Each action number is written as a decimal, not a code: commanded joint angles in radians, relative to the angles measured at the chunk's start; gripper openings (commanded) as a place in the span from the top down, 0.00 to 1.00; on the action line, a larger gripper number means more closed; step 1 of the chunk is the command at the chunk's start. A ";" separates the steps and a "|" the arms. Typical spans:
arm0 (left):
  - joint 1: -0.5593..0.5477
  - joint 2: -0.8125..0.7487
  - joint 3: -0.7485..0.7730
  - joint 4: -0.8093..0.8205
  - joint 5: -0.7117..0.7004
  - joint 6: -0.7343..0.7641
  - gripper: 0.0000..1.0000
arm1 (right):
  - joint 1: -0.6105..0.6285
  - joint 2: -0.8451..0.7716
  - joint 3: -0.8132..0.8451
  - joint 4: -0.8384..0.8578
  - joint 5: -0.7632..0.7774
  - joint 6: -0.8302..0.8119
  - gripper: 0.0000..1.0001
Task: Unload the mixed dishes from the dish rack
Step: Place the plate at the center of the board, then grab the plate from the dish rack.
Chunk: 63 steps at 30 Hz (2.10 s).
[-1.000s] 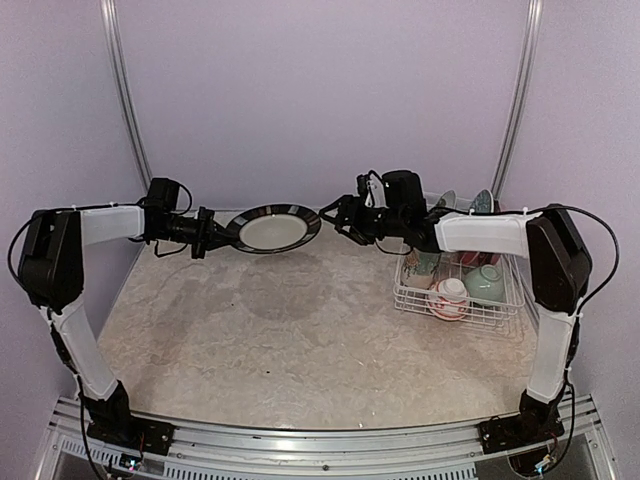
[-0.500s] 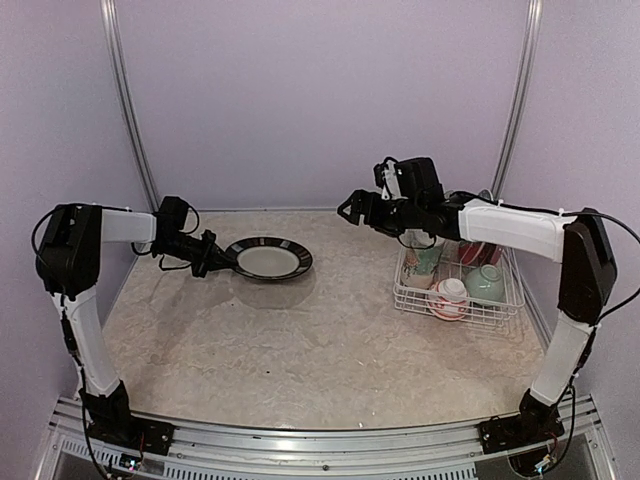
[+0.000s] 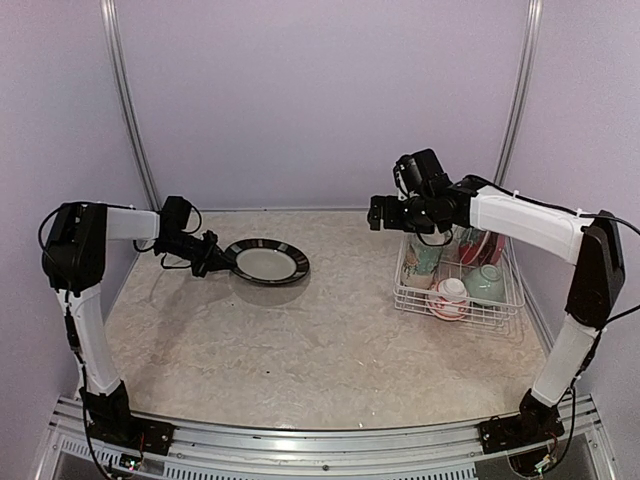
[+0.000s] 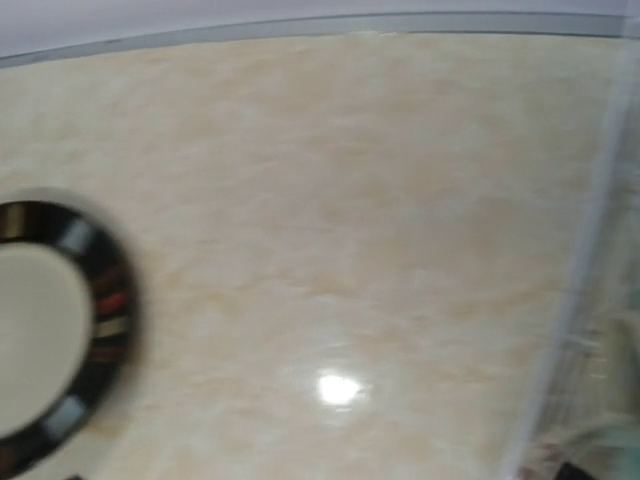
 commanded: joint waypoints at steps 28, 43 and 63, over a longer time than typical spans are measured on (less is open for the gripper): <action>0.047 -0.162 -0.008 -0.037 -0.062 -0.095 0.22 | -0.132 -0.076 0.097 -0.438 0.443 0.008 0.02; -0.057 -0.383 0.015 -0.090 -0.170 0.031 0.16 | -0.348 -0.111 0.089 -0.409 0.378 -0.029 0.31; -0.195 -0.428 0.075 -0.188 -0.360 0.176 0.16 | -0.469 0.100 0.180 -0.327 0.337 -0.080 0.67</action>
